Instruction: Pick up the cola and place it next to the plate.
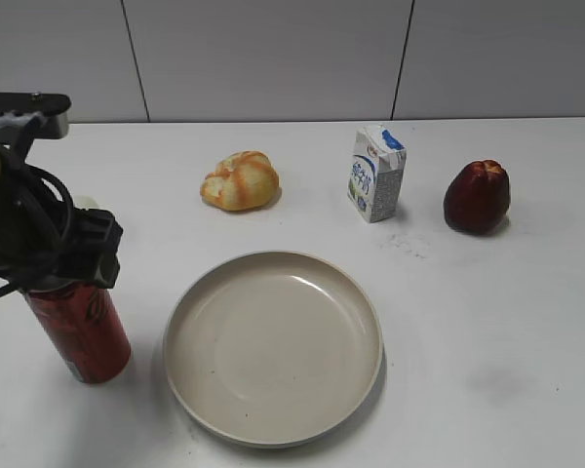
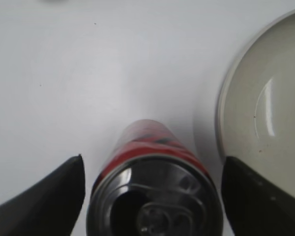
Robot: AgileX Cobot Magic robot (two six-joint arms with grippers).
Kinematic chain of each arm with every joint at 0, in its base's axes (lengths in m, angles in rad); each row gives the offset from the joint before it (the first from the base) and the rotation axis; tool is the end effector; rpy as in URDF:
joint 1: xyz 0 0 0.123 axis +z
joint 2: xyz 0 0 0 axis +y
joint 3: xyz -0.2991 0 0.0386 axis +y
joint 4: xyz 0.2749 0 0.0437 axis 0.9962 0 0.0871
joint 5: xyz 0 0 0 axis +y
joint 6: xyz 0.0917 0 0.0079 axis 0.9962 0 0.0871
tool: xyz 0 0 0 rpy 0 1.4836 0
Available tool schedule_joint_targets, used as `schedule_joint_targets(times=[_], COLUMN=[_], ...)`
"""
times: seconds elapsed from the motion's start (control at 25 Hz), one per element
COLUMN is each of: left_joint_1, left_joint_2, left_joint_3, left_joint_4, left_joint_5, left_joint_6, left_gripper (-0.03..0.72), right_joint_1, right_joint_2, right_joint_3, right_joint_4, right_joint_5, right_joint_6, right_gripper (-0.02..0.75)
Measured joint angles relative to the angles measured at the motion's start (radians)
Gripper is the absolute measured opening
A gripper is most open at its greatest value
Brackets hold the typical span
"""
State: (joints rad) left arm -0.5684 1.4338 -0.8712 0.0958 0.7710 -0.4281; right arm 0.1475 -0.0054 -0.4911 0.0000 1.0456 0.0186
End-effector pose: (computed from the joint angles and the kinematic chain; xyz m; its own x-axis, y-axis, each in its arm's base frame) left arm 0.2415 -0.1469 0.2279 -0.9297 0.1775 -0.3226 0.2053 0.9772 -0.0537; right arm 0.0039 0.0006 0.2882 -0.4435 -0.0471 -0.8951 -0.1387 0.9902 0.0166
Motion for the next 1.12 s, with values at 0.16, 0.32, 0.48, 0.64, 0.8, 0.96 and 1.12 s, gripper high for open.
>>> schedule_joint_targets(times=[0.16, 0.32, 0.48, 0.64, 0.8, 0.96, 1.12], left_joint_1=[0.000, 0.000, 0.000, 0.000, 0.014, 0.086, 0.202], left_joint_2=[-0.040, -0.114, -0.161, -0.167, -0.167, -0.167, -0.167], left_joint_3=[-0.002, -0.028, -0.085, -0.165, -0.229, -0.260, -0.273], left_joint_4=[-0.001, -0.001, -0.001, -0.003, -0.002, -0.002, -0.011], left_joint_5=[0.002, 0.016, 0.083, 0.150, 0.164, 0.170, 0.213], left_joint_6=[0.000, 0.003, 0.040, 0.096, 0.150, 0.207, 0.287], left_gripper=[0.690, 0.692, 0.692, 0.690, 0.678, 0.662, 0.655], right_joint_1=[0.000, 0.000, 0.000, 0.000, 0.000, 0.000, 0.000], right_joint_2=[0.000, 0.000, 0.000, 0.000, 0.000, 0.000, 0.000], right_joint_3=[0.000, 0.000, 0.000, 0.000, 0.000, 0.000, 0.000], right_joint_4=[0.000, 0.000, 0.000, 0.000, 0.000, 0.000, 0.000], right_joint_5=[0.000, 0.000, 0.000, 0.000, 0.000, 0.000, 0.000], right_joint_6=[0.000, 0.000, 0.000, 0.000, 0.000, 0.000, 0.000], right_gripper=[0.575, 0.575, 0.575, 0.575, 0.575, 0.575, 0.575])
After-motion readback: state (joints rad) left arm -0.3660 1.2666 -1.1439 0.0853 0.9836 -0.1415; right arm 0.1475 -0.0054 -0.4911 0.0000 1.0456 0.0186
